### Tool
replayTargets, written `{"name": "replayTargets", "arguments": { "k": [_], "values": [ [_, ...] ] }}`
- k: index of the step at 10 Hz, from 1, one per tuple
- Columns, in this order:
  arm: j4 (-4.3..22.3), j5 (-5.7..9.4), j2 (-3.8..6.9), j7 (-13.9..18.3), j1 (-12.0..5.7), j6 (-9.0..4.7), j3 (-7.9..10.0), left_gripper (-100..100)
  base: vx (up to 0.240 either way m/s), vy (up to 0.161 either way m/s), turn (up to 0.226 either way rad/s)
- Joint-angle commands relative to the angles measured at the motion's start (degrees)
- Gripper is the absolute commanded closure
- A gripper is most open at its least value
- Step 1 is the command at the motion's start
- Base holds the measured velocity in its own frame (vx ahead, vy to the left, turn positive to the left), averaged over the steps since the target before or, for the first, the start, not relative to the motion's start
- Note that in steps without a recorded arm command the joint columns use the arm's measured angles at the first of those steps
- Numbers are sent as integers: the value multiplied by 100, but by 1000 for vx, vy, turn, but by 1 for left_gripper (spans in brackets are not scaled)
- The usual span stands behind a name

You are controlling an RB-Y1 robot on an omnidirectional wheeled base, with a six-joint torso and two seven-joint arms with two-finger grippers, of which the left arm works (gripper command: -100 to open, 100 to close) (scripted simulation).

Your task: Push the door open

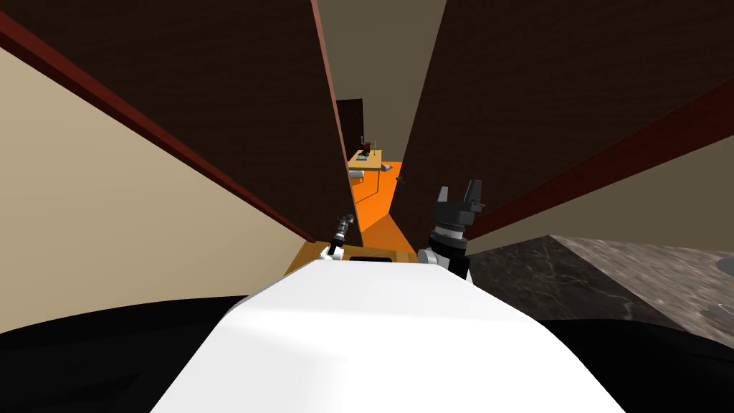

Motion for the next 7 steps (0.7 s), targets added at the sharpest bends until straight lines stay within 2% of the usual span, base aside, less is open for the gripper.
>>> {"name": "replayTargets", "arguments": {
  "k": [1,6,7],
  "values": [
    [-1,-1,1,2,4,1,-1,100,-11,-1,5],
    [-1,-1,1,2,4,1,-1,100,-8,1,-5],
    [-1,26,8,-36,-30,9,56,100,80,-11,29]
  ]
}}
